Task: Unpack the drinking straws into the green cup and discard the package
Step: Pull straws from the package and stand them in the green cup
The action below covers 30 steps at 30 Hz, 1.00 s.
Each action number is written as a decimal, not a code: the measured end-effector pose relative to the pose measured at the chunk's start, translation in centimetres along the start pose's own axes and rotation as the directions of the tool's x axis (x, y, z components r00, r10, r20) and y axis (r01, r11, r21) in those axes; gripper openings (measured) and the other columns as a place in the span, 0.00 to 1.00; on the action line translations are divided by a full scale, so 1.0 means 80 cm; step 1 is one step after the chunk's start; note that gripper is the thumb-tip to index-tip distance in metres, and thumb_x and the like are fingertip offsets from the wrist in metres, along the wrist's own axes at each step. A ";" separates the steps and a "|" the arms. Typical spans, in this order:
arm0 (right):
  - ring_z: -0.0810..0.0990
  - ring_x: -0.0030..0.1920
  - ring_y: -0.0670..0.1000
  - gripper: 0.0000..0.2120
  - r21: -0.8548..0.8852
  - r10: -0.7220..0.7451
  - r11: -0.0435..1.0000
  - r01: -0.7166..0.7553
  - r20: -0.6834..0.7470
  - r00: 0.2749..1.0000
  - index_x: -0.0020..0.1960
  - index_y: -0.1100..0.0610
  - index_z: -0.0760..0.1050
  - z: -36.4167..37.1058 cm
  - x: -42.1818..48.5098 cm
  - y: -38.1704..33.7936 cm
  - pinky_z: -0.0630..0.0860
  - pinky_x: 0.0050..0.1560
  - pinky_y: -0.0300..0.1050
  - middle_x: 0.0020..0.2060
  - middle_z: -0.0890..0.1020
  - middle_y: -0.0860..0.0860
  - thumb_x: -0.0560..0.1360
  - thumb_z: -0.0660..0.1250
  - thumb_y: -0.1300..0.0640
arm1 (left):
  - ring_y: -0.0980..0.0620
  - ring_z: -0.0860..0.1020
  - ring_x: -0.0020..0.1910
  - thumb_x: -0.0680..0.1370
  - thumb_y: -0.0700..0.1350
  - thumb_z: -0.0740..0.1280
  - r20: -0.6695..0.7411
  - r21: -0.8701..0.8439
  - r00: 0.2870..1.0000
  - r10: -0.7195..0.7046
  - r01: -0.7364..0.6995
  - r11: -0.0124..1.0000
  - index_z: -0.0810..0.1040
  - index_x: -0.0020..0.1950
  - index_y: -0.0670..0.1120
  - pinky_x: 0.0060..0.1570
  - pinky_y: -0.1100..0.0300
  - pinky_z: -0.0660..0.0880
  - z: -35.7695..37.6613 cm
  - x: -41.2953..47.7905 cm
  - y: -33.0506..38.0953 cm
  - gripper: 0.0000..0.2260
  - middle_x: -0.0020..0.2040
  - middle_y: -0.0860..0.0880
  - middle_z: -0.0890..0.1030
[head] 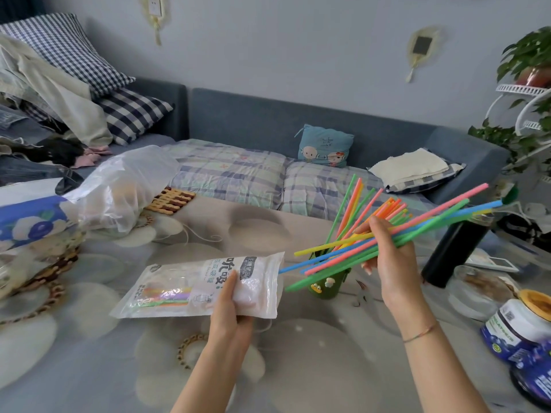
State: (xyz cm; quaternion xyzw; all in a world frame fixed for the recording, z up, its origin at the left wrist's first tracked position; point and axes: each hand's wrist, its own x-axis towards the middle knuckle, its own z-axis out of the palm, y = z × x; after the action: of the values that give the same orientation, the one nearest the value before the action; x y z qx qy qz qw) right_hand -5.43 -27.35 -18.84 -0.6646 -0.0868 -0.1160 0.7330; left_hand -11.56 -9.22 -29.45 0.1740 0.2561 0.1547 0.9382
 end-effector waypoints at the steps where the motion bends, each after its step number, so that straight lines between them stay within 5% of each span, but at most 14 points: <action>1: 0.72 0.21 0.43 0.17 -0.015 -0.001 1.000 0.001 0.011 1.000 0.32 0.57 0.72 0.000 0.000 -0.001 0.64 0.19 0.35 0.21 0.75 0.46 0.78 0.61 0.54 | 0.50 0.80 0.48 0.79 0.43 0.65 0.005 0.002 1.000 -0.003 0.003 1.000 0.75 0.65 0.43 0.45 0.54 0.76 0.000 0.000 0.000 0.15 0.52 0.46 0.82; 7: 0.68 0.17 0.45 0.18 0.016 -0.050 0.999 0.051 -0.026 0.998 0.30 0.58 0.72 -0.010 0.007 -0.004 0.61 0.17 0.34 0.19 0.74 0.48 0.79 0.60 0.55 | 0.51 0.80 0.43 0.79 0.40 0.66 -0.047 -0.017 0.999 -0.021 0.020 1.000 0.76 0.62 0.43 0.41 0.54 0.77 -0.003 0.004 0.006 0.12 0.41 0.48 0.85; 11: 0.67 0.17 0.45 0.20 -0.001 -0.096 0.995 0.097 -0.100 0.990 0.30 0.59 0.70 -0.016 0.014 -0.006 0.61 0.17 0.34 0.18 0.73 0.49 0.78 0.60 0.53 | 0.50 0.81 0.48 0.77 0.39 0.68 -0.108 -0.015 0.994 0.021 -0.023 1.000 0.73 0.70 0.42 0.42 0.54 0.77 -0.009 0.012 0.012 0.20 0.60 0.45 0.81; 15: 0.68 0.17 0.44 0.21 -0.061 -0.190 0.982 0.182 -0.196 0.962 0.27 0.53 0.71 -0.022 0.033 -0.017 0.63 0.18 0.34 0.17 0.73 0.46 0.78 0.60 0.52 | 0.48 0.81 0.53 0.76 0.39 0.70 -0.165 0.015 0.984 0.070 -0.068 0.998 0.74 0.68 0.41 0.51 0.51 0.76 -0.015 0.017 0.012 0.21 0.64 0.44 0.80; 21: 0.72 0.24 0.53 0.23 -0.429 -0.337 0.866 0.258 -0.118 0.934 0.26 0.55 0.66 -0.022 0.060 -0.017 0.71 0.31 0.50 0.21 0.70 0.53 0.78 0.59 0.48 | 0.47 0.79 0.53 0.74 0.38 0.72 -0.316 0.073 0.931 0.183 -0.168 0.983 0.72 0.68 0.39 0.61 0.50 0.75 -0.014 0.013 0.010 0.24 0.64 0.43 0.79; 26: 0.74 0.22 0.43 0.21 -0.469 -0.401 0.821 0.326 -0.068 0.913 0.28 0.53 0.69 -0.014 0.070 -0.006 0.69 0.23 0.34 0.22 0.73 0.50 0.79 0.58 0.49 | 0.48 0.78 0.53 0.74 0.39 0.73 -0.356 0.099 0.911 0.207 -0.183 0.978 0.72 0.68 0.40 0.63 0.49 0.75 -0.015 0.013 0.013 0.24 0.65 0.44 0.79; 30: 0.68 0.21 0.51 0.25 -0.597 -0.264 0.757 0.266 0.093 0.960 0.27 0.59 0.69 0.001 0.078 0.016 0.64 0.24 0.40 0.20 0.68 0.51 0.79 0.59 0.47 | 0.48 0.79 0.53 0.73 0.40 0.73 -0.351 0.103 0.915 0.201 -0.176 0.979 0.71 0.69 0.40 0.63 0.49 0.75 -0.014 0.012 0.012 0.25 0.65 0.44 0.79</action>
State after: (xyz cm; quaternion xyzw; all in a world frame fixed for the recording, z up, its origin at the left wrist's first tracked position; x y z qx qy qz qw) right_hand 0.94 -27.47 -18.32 -0.8445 -0.1393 -0.2393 0.4585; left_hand -11.57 -7.76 -30.34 0.1989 0.4105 0.2646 0.8497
